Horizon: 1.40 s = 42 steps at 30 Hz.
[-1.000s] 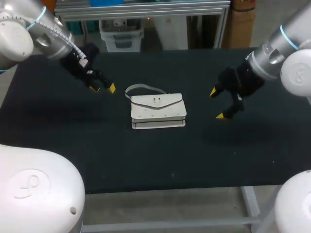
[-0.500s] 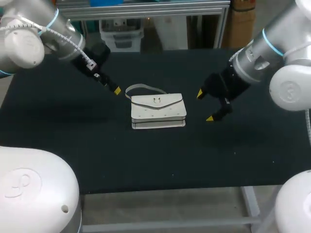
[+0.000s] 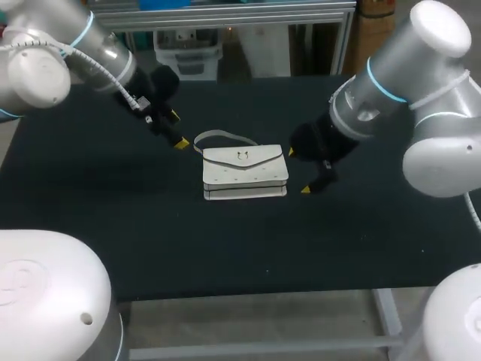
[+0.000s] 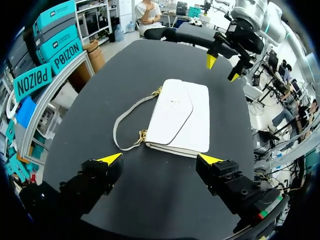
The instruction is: Pick up the bag, open it, inspect its contents, close it, and place it on the opposite side
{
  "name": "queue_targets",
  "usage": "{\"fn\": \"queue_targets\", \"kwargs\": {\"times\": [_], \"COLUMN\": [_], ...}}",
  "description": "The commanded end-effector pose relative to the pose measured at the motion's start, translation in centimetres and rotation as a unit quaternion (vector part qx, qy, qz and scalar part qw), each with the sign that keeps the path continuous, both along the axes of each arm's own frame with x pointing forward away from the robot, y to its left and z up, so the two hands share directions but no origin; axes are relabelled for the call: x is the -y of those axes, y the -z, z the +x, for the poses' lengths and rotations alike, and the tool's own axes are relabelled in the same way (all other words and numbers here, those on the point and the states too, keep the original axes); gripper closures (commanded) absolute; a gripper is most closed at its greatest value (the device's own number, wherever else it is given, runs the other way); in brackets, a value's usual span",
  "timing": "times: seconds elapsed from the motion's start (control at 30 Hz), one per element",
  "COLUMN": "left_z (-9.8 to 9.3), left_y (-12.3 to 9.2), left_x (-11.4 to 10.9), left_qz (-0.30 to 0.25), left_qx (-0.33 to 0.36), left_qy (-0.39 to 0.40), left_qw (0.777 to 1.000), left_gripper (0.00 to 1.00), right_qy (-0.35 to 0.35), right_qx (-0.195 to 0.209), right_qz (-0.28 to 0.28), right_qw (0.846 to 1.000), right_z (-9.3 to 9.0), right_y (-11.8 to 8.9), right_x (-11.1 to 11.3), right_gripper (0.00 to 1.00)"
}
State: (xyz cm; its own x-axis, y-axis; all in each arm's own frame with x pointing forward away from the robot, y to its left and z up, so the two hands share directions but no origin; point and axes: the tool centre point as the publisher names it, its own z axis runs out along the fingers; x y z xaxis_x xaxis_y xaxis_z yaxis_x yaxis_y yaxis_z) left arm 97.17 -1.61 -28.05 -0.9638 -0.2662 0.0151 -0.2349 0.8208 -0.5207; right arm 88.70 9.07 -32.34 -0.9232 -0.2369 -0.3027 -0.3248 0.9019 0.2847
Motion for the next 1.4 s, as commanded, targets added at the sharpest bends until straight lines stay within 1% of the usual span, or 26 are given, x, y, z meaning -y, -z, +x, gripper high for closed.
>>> {"fn": "queue_targets", "kwargs": {"times": [0.03,0.43,0.53,0.6,0.67,0.73,0.9,1.0,1.2,1.4], "left_z": [0.7,0.7,0.6,0.6,0.5,0.4,0.4,0.4,0.5,0.5], "left_y": [0.3,0.3,0.8,0.9,1.0,1.1,1.5,1.7,2.0,2.4], "left_x": [-0.7,-0.7,-0.6,-0.7,-0.8,-1.0,-1.0,-1.1,-1.2,-0.8], "left_qz": [-0.013,-0.013,-0.026,-0.029,-0.032,-0.032,-0.032,-0.032,-0.028,-0.022], "left_qx": [-0.006,-0.006,0.011,0.028,0.029,0.04,0.041,0.041,0.043,0.048], "left_qy": [0.016,0.016,0.025,0.029,0.024,0.036,0.04,0.043,0.059,0.077], "left_qw": [1.0,1.0,0.999,0.999,0.999,0.998,0.998,0.998,0.997,0.996], "left_gripper": [0.0,0.0,0.0,0.0,0.0,0.0,0.0,0.0,0.0,0.0], "right_qy": [0.013,0.013,0.014,0.027,0.041,0.048,0.057,0.059,0.066,0.072], "right_qx": [0.024,0.024,0.042,0.051,0.063,0.074,0.087,0.094,0.108,0.128], "right_qz": [-0.017,-0.017,-0.031,-0.04,-0.057,-0.073,-0.087,-0.09,-0.093,-0.1], "right_qw": [0.999,0.999,0.999,0.998,0.996,0.993,0.991,0.99,0.988,0.984], "right_z": [-0.2,-0.2,0.3,0.4,0.5,0.5,0.8,1.0,1.6,2.6], "right_y": [0.8,0.8,1.3,1.5,1.6,1.8,2.5,2.8,3.6,3.8], "right_x": [-1.0,-1.0,-2.4,-2.8,-3.1,-3.6,-4.2,-4.3,-3.8,-3.8], "right_gripper": [0.0,0.0,0.0,0.0,0.0,0.0,0.0,0.0,0.0,0.0]}}
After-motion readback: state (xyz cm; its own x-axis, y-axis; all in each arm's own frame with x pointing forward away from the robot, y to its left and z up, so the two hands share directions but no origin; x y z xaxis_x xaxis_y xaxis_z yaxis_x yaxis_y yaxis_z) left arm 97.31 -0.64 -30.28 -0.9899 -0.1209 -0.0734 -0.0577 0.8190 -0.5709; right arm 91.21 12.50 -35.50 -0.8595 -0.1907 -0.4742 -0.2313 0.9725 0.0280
